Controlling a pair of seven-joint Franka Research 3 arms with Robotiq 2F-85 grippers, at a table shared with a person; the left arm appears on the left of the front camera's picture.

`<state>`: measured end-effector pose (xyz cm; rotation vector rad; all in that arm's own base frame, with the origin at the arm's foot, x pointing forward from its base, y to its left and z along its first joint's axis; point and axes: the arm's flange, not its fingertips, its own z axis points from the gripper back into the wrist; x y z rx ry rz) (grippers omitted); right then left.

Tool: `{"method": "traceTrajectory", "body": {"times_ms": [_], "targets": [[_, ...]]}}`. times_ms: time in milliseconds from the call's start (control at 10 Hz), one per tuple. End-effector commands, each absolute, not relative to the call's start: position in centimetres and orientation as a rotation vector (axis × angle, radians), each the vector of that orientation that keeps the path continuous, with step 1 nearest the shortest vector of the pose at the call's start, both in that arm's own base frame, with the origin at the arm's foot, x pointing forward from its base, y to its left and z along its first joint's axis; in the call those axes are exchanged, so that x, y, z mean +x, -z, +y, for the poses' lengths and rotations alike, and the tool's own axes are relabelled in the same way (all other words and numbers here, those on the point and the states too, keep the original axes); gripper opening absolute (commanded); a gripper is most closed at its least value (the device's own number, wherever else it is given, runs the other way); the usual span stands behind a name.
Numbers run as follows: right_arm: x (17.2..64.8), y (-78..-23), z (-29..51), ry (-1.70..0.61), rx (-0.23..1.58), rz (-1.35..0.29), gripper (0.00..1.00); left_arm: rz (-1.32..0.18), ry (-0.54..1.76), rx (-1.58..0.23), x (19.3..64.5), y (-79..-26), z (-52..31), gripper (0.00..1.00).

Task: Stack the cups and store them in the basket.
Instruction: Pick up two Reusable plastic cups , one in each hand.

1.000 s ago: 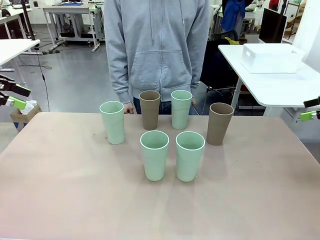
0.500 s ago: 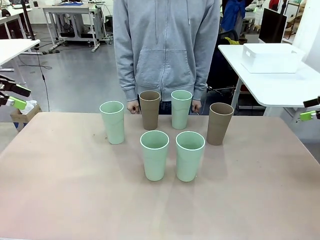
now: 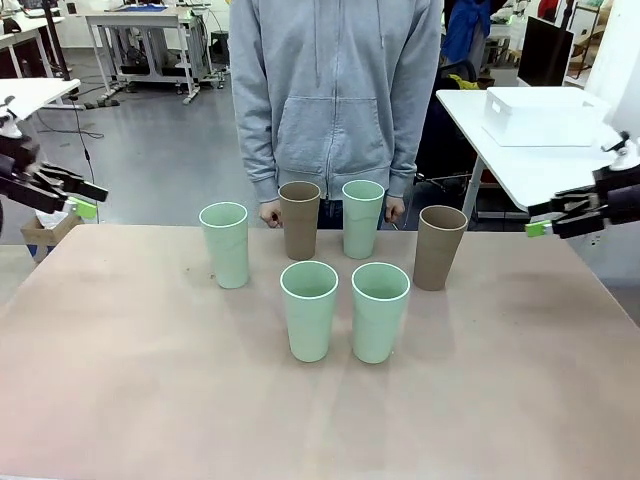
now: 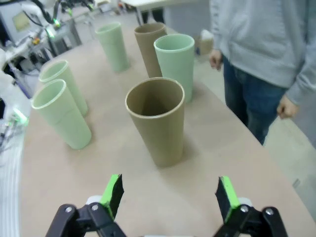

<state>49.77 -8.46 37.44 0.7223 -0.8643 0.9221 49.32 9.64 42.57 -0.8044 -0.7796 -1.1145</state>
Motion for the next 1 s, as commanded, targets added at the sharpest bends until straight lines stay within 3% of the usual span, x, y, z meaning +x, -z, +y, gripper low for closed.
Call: {"method": "traceTrajectory", "body": {"times_ms": [0,200,600,700,800,900], "targets": [[52.6,-34.7,-9.4,-0.947,0.859,-0.945,1.0,-0.853,1.154,-0.955,51.8,-39.7,10.6,1.0],[53.4,-31.1,-8.0,-0.986,0.959,-0.997,1.0,-0.965,1.171,-1.049,52.0,-35.0,8.8,1.0],[54.6,-26.7,-5.1,-0.938,1.004,-1.119,1.0,-1.156,1.176,-1.049,53.1,-29.5,5.5,1.0],[54.9,-26.3,-4.7,-0.931,0.989,-1.146,1.0,-1.179,1.173,-1.044,53.5,-29.2,5.2,1.0],[54.0,-26.9,-5.3,-0.942,1.009,-1.042,1.0,-1.092,1.169,-1.051,53.1,-29.9,6.1,1.0],[54.0,-26.9,-5.3,-0.942,1.009,-1.042,1.0,-1.092,1.169,-1.051,53.1,-29.9,6.1,1.0]]}}
